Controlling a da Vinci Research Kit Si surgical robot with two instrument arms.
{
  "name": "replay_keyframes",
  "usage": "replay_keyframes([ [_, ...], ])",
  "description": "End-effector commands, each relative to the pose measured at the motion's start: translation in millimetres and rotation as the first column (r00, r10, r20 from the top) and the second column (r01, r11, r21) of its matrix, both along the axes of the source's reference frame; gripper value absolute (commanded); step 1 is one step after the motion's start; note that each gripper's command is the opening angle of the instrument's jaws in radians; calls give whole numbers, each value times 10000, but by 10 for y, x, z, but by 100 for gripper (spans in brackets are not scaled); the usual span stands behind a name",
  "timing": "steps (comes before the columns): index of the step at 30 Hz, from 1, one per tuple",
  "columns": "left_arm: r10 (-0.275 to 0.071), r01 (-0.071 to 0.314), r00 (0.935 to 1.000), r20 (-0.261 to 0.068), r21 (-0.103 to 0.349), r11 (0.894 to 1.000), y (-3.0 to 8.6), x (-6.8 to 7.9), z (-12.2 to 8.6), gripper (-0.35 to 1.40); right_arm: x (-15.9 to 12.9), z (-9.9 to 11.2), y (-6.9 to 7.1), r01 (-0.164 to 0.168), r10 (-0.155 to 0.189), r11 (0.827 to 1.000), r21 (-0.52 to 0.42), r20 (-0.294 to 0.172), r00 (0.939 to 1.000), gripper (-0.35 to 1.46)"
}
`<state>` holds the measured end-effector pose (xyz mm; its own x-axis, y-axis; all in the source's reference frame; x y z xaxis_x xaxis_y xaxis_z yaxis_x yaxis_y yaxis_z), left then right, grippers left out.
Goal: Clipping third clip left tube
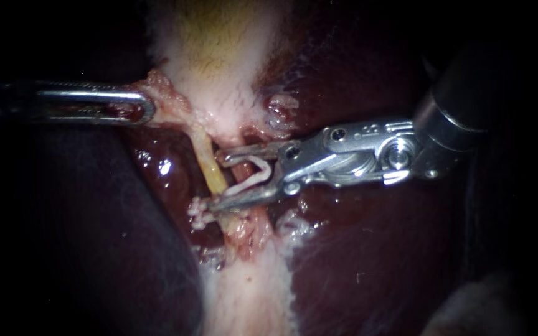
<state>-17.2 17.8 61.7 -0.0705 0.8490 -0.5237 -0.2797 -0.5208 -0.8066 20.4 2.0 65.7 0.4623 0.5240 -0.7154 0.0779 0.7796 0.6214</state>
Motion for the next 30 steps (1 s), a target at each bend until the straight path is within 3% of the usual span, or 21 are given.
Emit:
replay_keyframes([
  [1,-4,4,10000,-4,-1,10000,0,0,0,-35,0,0,2,-53,54,10000,-23,25,10000,49],
  [8,-9,9,10000,-8,-1,10000,-1,-1,-1,-35,12,7,9,-147,147,9999,-36,79,9999,49],
  [18,-11,11,10000,-9,-1,10000,-1,-1,-1,-35,40,7,13,-717,720,9974,58,-647,9953,50],
  [24,-10,10,10000,-8,-1,10000,0,-1,-1,-35,49,5,13,-996,1062,9935,557,-1320,9856,50],
  [30,-8,8,10000,-7,-1,10000,0,-1,-1,-35,48,-10,18,-1167,1382,9862,1171,-1963,9708,49],
])
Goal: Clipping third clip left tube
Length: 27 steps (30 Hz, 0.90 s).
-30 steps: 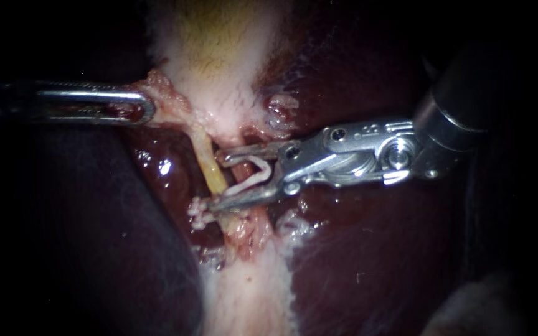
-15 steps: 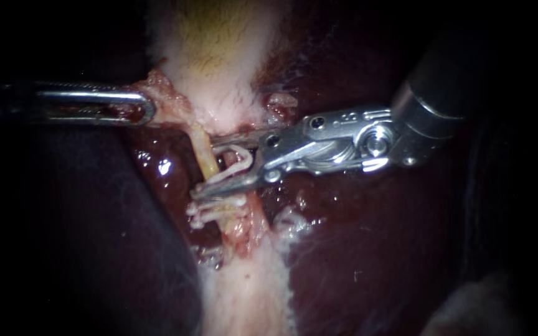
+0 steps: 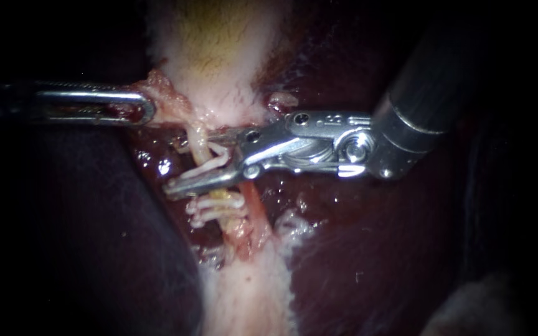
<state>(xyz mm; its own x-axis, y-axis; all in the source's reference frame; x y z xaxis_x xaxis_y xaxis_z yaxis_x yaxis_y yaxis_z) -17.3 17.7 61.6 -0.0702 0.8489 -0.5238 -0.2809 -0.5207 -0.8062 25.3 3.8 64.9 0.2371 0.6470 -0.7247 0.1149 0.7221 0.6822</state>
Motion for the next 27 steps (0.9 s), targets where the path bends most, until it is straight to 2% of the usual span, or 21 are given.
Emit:
replay_keyframes([
  [1,1,-1,10000,2,1,10000,0,0,0,-35,0,-5,1,-28,28,10000,67,-78,10000,49],
  [5,3,-3,10000,3,1,10000,0,0,1,-35,0,-24,1,-127,131,9998,159,-279,9995,49],
  [11,8,-8,10000,6,1,10000,1,1,2,-35,1,-39,-4,-88,98,9997,222,-483,9988,48],
  [27,13,-13,10000,10,1,10000,2,1,3,-35,-9,-38,-4,-49,72,9987,514,-453,9989,30],
])
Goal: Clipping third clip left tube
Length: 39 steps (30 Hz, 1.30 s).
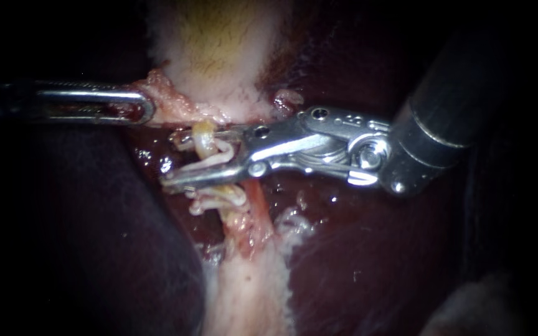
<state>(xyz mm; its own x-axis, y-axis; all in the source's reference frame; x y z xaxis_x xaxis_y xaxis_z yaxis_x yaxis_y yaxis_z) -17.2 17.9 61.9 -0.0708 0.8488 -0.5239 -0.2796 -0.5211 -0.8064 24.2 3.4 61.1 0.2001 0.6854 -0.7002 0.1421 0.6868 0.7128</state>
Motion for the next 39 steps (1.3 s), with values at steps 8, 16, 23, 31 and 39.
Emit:
replay_keyframes([
  [8,-1,1,10000,1,2,10000,0,0,0,-35,-2,1,0,14,-14,10000,-6,-2,10000,17],
  [16,0,0,10000,2,3,10000,0,0,0,-35,-6,1,0,-10,10,10000,-8,-21,10000,-15],
  [23,0,0,10000,2,3,10000,0,0,0,-35,-11,1,0,217,-271,9956,915,580,9980,-35],
  [31,1,-1,10000,3,4,10000,1,0,1,-35,-12,5,-3,479,-559,9912,1236,617,9965,-35],
  [39,1,-1,10000,4,4,10000,2,0,2,-35,-13,9,-3,482,-571,9899,1336,637,9963,-35],
])
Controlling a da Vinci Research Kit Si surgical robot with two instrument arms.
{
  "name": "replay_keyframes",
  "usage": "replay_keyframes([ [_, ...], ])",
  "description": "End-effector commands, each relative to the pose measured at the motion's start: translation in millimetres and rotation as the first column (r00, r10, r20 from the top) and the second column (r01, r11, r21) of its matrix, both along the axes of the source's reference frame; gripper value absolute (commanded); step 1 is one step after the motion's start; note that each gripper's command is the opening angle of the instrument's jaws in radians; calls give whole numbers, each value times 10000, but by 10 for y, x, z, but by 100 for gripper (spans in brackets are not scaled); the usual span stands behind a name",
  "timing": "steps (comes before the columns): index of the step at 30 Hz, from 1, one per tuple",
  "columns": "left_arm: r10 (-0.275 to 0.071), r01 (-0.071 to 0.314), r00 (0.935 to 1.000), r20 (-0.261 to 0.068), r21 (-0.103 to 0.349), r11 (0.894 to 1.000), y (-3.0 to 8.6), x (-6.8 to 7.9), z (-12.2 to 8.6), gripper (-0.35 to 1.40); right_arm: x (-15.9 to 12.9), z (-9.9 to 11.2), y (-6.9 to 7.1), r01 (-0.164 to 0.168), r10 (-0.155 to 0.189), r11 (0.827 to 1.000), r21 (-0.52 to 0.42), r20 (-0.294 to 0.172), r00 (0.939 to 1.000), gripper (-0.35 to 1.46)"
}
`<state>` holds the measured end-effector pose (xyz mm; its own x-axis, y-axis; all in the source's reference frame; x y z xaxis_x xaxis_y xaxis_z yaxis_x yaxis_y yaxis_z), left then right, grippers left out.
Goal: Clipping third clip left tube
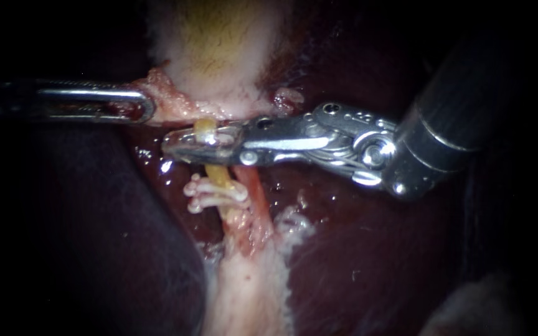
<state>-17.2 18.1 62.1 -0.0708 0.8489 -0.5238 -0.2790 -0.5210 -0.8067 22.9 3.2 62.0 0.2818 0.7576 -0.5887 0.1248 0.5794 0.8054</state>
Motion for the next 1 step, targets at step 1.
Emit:
replay_keyframes([
  [1,-4,4,10000,-2,2,10000,0,-1,0,-35,0,0,0,-2,2,10000,5,4,10000,-35],
])
